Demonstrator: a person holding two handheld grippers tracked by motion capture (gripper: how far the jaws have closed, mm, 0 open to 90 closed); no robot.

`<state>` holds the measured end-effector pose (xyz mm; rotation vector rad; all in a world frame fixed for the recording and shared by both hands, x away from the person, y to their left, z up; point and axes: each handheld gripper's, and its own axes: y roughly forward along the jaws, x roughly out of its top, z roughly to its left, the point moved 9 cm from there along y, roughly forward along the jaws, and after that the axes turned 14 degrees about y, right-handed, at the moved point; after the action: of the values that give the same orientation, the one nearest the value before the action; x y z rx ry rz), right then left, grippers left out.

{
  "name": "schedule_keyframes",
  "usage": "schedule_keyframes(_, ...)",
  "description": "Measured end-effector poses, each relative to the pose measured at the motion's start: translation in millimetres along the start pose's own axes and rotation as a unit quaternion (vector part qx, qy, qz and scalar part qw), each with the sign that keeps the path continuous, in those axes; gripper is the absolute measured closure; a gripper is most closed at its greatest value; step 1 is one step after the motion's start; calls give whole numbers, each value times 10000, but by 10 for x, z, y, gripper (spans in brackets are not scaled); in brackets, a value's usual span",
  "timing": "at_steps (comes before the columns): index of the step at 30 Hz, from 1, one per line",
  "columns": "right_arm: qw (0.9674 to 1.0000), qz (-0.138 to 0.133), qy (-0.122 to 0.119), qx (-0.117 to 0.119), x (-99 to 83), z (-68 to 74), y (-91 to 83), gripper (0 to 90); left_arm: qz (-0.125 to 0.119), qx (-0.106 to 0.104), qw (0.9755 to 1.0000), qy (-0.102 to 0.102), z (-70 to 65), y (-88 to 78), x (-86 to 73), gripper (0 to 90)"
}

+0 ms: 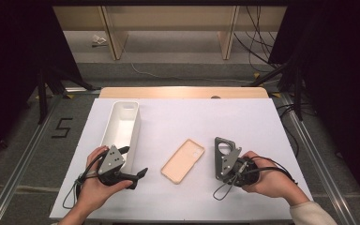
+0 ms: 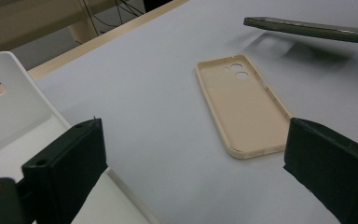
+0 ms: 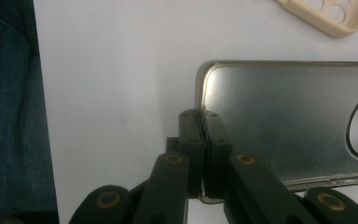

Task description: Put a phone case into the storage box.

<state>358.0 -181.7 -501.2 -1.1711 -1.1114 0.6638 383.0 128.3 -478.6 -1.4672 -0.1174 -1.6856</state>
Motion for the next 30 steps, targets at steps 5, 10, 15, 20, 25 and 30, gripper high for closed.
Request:
schedule_keyframes(5,9995,-323,-25,-19,75,1,-24,890,0,8,10000,6,3,-3,1,51)
schedule_keyframes(10,9970,-777,14,-24,173,-2,-68,890,-9,-7,10000,-5,1,-3,3,60)
schedule_keyframes(15,9938,-1105,91,-1,229,-11,-98,890,-9,-5,10000,-22,5,-2,1,61)
schedule_keyframes(20,9927,-1200,141,17,251,-3,-101,891,-21,-4,10000,-26,5,-2,5,62)
schedule_keyframes(25,9920,-1250,162,19,267,6,-96,890,-35,-4,10000,-40,4,-3,10,64)
schedule_keyframes(30,9909,-1341,127,37,315,27,-98,890,-99,8,9999,-109,3,3,93,85)
